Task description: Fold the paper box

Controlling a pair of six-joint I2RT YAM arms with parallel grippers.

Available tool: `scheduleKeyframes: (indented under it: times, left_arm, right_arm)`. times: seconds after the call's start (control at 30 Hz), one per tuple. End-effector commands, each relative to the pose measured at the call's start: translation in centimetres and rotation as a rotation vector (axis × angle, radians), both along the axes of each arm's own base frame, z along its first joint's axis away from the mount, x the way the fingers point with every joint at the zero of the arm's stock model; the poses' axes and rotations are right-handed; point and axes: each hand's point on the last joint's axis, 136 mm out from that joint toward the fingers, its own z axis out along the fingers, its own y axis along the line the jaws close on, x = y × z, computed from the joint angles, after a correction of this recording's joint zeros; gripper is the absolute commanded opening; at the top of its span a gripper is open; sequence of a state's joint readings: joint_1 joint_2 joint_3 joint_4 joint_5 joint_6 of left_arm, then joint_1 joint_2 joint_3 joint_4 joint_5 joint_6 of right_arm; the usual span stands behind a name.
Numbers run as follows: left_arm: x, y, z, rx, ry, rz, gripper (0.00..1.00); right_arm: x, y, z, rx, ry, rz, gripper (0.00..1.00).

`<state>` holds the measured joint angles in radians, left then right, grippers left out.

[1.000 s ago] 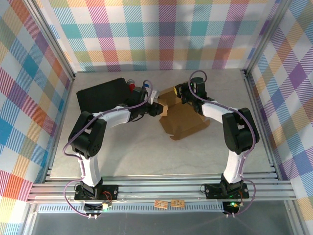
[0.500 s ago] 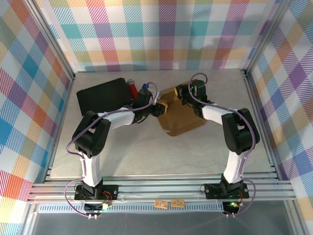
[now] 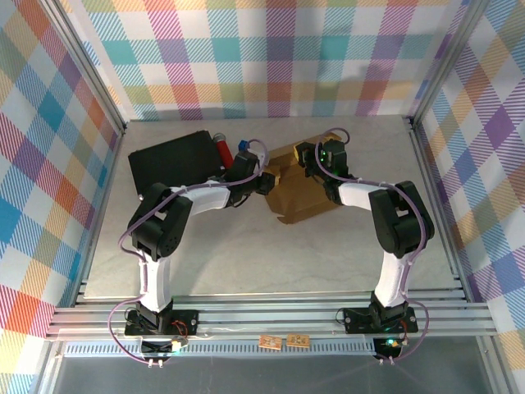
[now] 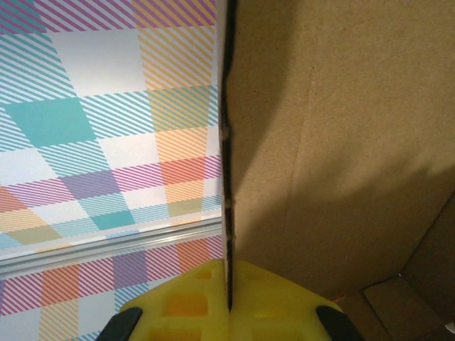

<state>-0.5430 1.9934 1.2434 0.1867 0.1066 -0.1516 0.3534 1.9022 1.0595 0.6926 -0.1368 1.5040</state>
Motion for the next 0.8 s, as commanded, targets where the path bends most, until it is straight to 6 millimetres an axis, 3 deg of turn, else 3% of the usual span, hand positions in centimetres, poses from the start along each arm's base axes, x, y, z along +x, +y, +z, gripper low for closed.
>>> scheduleKeyframes:
  times: [0.0, 0.17, 0.27, 0.43, 0.57, 0.77]
  left_arm:
    - [2.1, 0.4, 0.8, 0.004, -0.056, 0.068, 0.25]
    - [2.9, 0.3, 1.4, -0.013, -0.085, 0.092, 0.26]
    - [3.2, 0.3, 1.9, -0.032, -0.107, 0.099, 0.42]
    - [3.5, 0.8, 2.8, -0.035, -0.139, 0.112, 0.49]
    - [4.1, 2.0, 3.1, -0.026, -0.156, 0.129, 0.49]
    - [5.3, 2.0, 3.4, -0.041, -0.162, 0.102, 0.38]
  right_arm:
    - [-0.7, 1.8, -2.2, -0.001, 0.066, 0.062, 0.00]
    - [-0.4, 2.1, -2.1, 0.003, 0.075, 0.066, 0.00]
    - [-0.5, 2.1, -2.9, -0.003, 0.115, 0.063, 0.00]
    - [-0.2, 2.0, -3.0, -0.006, 0.135, 0.057, 0.00]
    - [0.0, 2.3, -2.9, 0.000, 0.154, 0.061, 0.00]
    - [0.3, 2.8, -3.2, -0.012, 0.223, 0.081, 0.00]
